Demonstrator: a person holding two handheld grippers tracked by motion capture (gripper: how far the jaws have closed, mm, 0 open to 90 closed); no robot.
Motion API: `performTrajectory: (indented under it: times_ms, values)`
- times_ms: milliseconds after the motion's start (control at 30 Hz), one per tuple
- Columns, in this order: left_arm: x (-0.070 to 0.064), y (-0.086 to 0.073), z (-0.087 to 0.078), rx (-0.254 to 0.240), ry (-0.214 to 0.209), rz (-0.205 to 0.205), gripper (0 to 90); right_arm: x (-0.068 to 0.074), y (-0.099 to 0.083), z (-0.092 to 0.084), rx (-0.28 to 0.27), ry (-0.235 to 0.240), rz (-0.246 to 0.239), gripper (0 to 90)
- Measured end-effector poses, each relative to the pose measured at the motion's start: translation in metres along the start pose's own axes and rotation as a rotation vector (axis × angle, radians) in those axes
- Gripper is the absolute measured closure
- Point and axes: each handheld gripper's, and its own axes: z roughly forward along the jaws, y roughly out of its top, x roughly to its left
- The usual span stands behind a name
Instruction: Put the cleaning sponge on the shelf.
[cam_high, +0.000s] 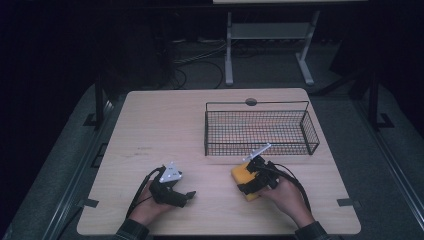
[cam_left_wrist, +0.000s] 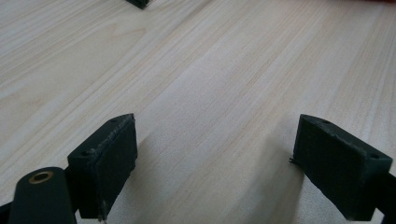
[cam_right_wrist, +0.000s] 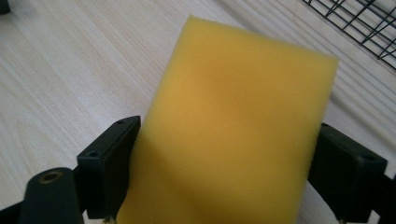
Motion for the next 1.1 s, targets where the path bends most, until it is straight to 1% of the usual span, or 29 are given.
performTrajectory:
  times_ms: [200,467,500,600,633,700,900,1100]
  values:
    - [0.000,0.000,0.000,0.000,0.000,0.000,12.9,-0.002,0.000,-0.003,0.006,-0.002,0.000,15.7]
    - [0.000,0.000,0.000,-0.001,0.000,0.000,12.9,-0.006,-0.001,-0.013,0.000,-0.008,0.001,15.8]
    - [0.000,0.000,0.000,0.000,0.000,0.000,12.9,-0.007,-0.002,-0.017,-0.007,-0.007,0.011,15.8]
    - [0.000,0.000,0.000,-0.001,0.000,0.000,12.9,-0.009,-0.002,-0.019,-0.009,-0.014,0.010,15.8]
    - [0.000,0.000,0.000,0.000,0.000,0.000,12.9,-0.011,-0.003,-0.023,-0.012,-0.014,0.021,15.8]
    - [0.000,0.000,0.000,-0.001,0.000,-0.001,12.9,-0.012,-0.004,-0.024,-0.011,-0.018,0.018,15.8]
    - [0.000,0.000,0.000,0.000,-0.001,-0.001,12.9,-0.017,-0.006,-0.032,-0.009,-0.015,0.039,15.9]
    - [0.000,0.000,0.000,-0.001,-0.002,-0.005,12.9,-0.021,-0.007,-0.040,-0.010,-0.024,0.045,15.8]
